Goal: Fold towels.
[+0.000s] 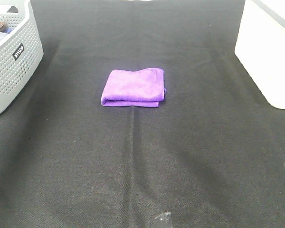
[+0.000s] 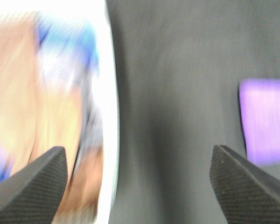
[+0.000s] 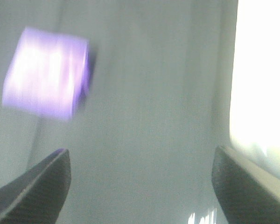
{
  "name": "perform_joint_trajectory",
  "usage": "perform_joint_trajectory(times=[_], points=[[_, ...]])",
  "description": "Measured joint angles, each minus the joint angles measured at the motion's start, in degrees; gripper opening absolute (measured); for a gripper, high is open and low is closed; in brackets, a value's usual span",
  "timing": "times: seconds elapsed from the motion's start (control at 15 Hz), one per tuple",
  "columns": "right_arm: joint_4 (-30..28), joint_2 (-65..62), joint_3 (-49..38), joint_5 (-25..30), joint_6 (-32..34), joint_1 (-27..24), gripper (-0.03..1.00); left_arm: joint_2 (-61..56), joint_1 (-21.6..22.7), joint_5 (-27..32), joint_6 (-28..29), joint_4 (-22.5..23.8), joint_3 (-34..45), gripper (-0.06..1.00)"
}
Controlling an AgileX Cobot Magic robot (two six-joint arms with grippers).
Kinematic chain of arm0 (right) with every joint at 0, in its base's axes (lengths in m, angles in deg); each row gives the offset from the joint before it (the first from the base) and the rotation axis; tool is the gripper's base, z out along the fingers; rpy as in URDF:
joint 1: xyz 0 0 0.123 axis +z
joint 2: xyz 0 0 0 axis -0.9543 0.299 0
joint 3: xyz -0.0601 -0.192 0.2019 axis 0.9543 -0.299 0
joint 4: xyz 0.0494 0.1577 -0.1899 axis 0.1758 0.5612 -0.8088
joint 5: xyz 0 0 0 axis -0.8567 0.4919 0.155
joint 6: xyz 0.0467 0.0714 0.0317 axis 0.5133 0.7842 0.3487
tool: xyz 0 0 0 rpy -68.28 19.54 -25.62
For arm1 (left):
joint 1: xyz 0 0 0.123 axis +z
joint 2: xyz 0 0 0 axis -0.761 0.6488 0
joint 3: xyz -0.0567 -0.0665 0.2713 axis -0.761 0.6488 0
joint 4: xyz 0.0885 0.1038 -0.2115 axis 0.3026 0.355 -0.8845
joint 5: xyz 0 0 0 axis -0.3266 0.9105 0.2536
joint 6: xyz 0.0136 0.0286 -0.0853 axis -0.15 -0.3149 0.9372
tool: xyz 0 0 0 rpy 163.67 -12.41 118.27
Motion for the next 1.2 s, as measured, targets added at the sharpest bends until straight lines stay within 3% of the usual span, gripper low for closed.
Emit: perform_joint_trajectory(times=[0.33, 0.6, 0.87, 1.2], points=[[-0.4, -37.01, -34.89, 0.63, 0.0, 0.0, 0.78, -34.43, 0.0, -0.74, 2.92, 0.11, 37.59, 0.77], [-2.12, -61.25, -51.34, -3.5, 0.0, 0.0, 0.78, -61.71, 0.0, -9.91, 4.01, 2.58, 62.45, 0.77], [-2.29, -78.67, -63.08, -6.13, 0.0, 0.0, 0.78, -81.93, 0.0, -11.17, 3.5, 2.75, 75.4, 0.77], [-2.29, -90.93, -68.47, -6.53, 0.0, 0.0, 0.78, -96.2, 0.0, -7.85, 3.21, 2.69, 78.32, 0.77]])
